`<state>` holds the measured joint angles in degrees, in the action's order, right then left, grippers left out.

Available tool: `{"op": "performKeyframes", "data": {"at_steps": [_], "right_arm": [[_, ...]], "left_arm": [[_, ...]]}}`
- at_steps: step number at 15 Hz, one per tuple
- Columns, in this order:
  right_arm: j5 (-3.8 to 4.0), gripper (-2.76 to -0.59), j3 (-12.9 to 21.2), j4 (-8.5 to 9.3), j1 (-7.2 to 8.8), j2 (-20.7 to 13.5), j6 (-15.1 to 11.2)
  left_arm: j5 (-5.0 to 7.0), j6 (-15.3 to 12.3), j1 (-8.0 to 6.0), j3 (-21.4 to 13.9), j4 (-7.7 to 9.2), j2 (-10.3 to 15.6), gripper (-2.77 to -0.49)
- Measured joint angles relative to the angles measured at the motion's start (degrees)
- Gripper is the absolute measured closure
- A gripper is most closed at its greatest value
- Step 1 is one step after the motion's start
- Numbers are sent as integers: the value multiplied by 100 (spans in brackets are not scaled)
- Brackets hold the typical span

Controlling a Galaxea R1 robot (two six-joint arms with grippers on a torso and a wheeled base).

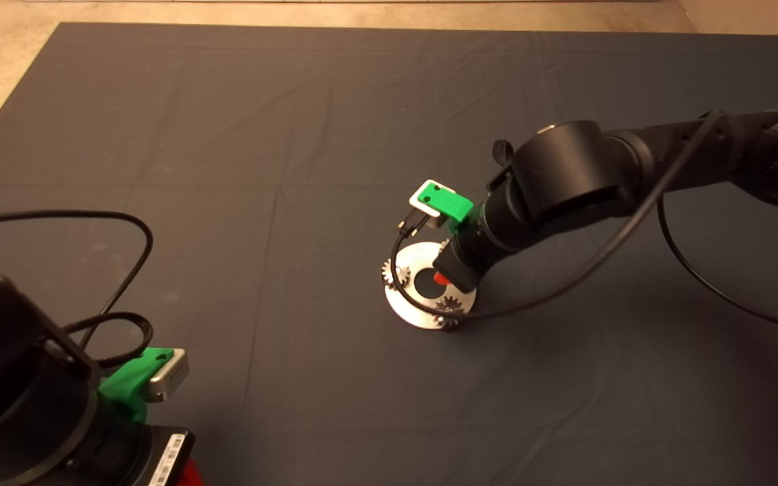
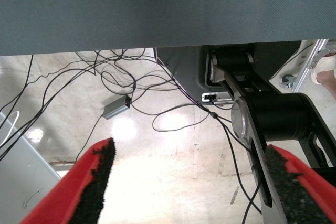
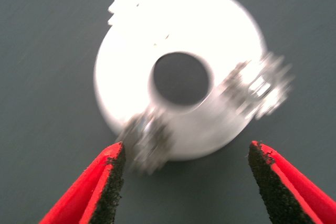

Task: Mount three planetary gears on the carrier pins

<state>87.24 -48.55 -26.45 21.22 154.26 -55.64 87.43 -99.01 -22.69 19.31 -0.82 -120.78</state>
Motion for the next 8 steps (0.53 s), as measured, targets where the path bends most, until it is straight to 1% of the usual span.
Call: {"op": "performKeyframes", "data": {"at_steps": [1,2,3,4,5,7,8], "right_arm": [[-9,-173,182,155,0,-177,-89],[-9,-175,397,302,7,-471,-177],[-2,-187,650,554,16,-857,-253],[6,-189,912,847,27,-1295,-319],[27,-189,1188,1156,27,-1851,-442],[69,-202,1530,1653,38,-2778,-648],[72,-202,1689,2021,40,-3251,-776]], "left_arm": [[0,0,0,0,-1,2,-204],[0,0,0,0,-2,2,-205],[0,0,0,0,-2,17,-216],[2,21,0,0,-2,20,-218],[2,61,0,0,-2,17,-218],[0,139,0,0,-3,28,-231],[-2,187,0,0,-2,50,-233]]}}
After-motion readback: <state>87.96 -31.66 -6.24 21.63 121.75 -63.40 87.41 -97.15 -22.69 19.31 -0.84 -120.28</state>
